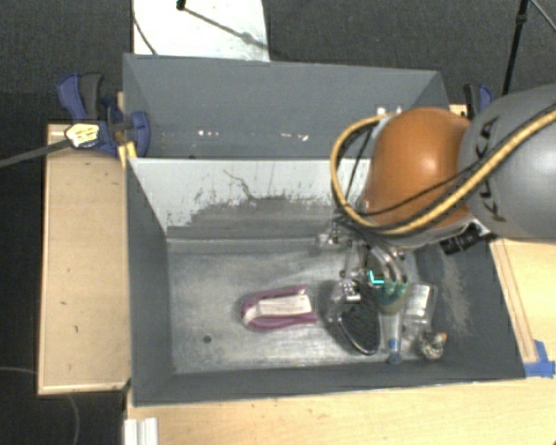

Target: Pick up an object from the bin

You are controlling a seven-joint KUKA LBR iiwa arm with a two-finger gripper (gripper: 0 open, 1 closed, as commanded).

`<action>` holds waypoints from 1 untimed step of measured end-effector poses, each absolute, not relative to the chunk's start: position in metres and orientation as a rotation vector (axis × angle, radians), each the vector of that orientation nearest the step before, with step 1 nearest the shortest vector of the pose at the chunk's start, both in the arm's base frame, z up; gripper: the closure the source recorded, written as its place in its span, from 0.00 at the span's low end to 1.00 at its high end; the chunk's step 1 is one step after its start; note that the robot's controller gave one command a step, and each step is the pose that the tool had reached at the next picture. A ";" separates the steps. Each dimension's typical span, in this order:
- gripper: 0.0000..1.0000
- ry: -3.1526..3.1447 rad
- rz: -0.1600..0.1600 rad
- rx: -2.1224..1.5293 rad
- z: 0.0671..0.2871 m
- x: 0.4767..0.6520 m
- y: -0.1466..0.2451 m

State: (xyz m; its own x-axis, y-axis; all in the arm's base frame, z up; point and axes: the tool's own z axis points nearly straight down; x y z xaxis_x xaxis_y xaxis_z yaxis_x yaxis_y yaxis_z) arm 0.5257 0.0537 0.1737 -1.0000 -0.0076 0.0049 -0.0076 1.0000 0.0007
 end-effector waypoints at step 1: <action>0.00 -3.131 -0.003 0.178 0.075 0.527 0.103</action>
Offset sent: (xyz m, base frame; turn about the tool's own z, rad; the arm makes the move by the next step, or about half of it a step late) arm 0.0028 0.0474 -0.0946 -0.0937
